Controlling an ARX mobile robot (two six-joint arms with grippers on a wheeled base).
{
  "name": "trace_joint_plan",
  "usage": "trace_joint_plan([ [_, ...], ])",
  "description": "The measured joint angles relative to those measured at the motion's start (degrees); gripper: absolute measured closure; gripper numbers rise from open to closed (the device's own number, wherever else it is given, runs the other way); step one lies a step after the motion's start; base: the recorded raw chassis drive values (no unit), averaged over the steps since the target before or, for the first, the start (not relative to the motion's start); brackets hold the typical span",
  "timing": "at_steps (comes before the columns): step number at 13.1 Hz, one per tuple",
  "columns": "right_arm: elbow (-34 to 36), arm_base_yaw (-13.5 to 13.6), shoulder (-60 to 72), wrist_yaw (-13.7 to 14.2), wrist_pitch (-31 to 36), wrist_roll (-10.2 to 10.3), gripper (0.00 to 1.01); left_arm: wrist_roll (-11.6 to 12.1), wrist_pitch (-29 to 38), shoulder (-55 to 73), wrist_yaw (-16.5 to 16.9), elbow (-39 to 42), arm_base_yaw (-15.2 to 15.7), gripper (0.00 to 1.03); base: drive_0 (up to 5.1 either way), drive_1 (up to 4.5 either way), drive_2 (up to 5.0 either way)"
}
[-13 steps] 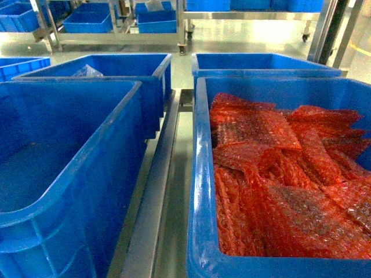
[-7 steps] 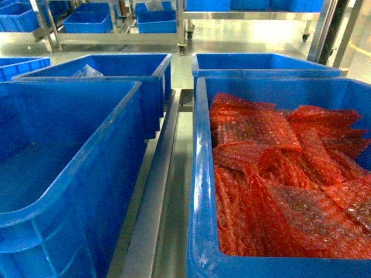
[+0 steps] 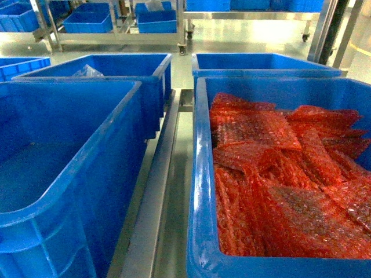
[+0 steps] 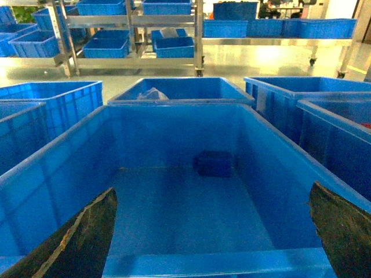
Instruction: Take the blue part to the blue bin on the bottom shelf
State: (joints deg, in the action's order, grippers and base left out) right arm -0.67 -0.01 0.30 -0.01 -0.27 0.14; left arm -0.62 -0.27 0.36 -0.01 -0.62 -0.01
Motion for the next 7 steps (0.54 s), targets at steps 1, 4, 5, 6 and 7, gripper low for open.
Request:
trace_joint_plan([
  [1,0.0,0.0,0.0,0.0,0.0,0.0,0.03,0.0,0.0,0.0,0.0,0.0,0.0,0.05,0.0,0.00,0.0],
  [4,0.0,0.0,0.0,0.0,0.0,0.0,0.03,0.0,0.0,0.0,0.0,0.0,0.0,0.05,0.0,0.00,0.0],
  [5,0.0,0.0,0.0,0.0,0.0,0.0,0.03,0.0,0.0,0.0,0.0,0.0,0.0,0.05,0.0,0.00,0.0],
  [6,0.0,0.0,0.0,0.0,0.0,0.0,0.03,0.0,0.0,0.0,0.0,0.0,0.0,0.05,0.0,0.00,0.0],
  [7,0.0,0.0,0.0,0.0,0.0,0.0,0.03,0.0,0.0,0.0,0.0,0.0,0.0,0.05,0.0,0.00,0.0],
])
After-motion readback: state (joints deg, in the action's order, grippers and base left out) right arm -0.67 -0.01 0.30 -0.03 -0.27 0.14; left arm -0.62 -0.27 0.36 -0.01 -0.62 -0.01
